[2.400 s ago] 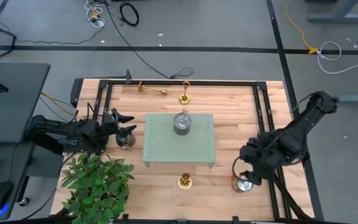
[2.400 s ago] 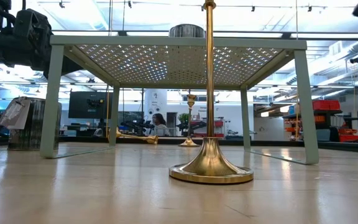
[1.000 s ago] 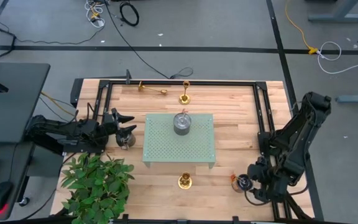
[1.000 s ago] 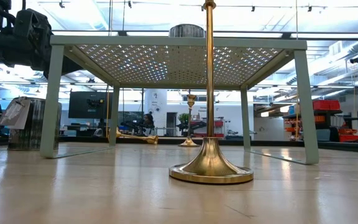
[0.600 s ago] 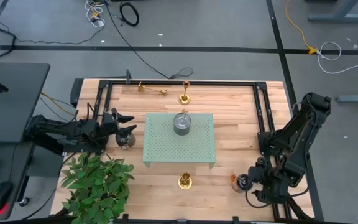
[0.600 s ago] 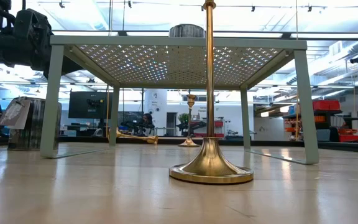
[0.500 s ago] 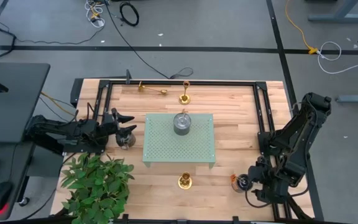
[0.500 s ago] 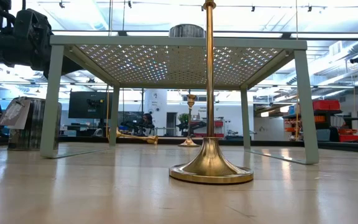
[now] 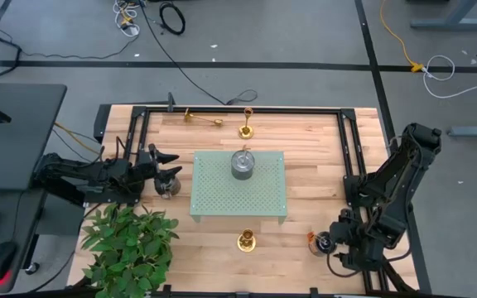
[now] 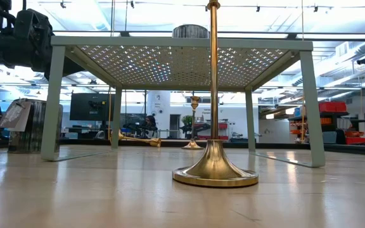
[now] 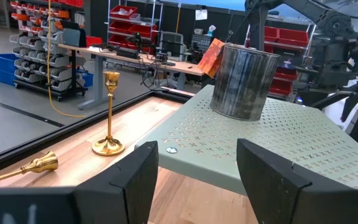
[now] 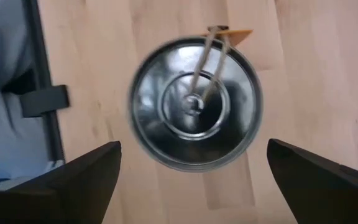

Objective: Pick & Place candle stick holders
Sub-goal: Put the bottom orange scented candle on the shelf

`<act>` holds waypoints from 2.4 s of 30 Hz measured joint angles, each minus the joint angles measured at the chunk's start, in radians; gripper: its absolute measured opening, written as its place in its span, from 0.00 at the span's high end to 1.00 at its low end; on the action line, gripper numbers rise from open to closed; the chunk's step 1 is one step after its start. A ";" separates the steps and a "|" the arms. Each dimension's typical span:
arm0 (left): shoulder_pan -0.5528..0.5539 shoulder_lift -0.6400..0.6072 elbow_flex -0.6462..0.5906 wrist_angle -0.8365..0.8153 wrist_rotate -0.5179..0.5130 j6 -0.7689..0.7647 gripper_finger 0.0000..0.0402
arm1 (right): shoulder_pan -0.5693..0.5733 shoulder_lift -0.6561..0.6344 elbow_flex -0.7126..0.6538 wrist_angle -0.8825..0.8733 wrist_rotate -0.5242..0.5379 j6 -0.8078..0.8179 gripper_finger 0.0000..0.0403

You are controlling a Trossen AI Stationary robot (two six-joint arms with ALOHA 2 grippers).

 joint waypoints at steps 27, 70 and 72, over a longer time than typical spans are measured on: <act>0.000 0.000 0.000 0.000 0.000 0.000 0.46 | -0.112 0.116 -0.024 0.147 -0.045 -0.137 0.01; 0.000 0.000 0.000 0.000 0.000 0.000 0.46 | -0.126 0.139 -0.027 0.208 0.029 -0.192 0.01; 0.000 0.000 0.000 0.000 0.000 0.000 0.46 | -0.126 0.150 -0.047 0.241 0.033 -0.192 0.01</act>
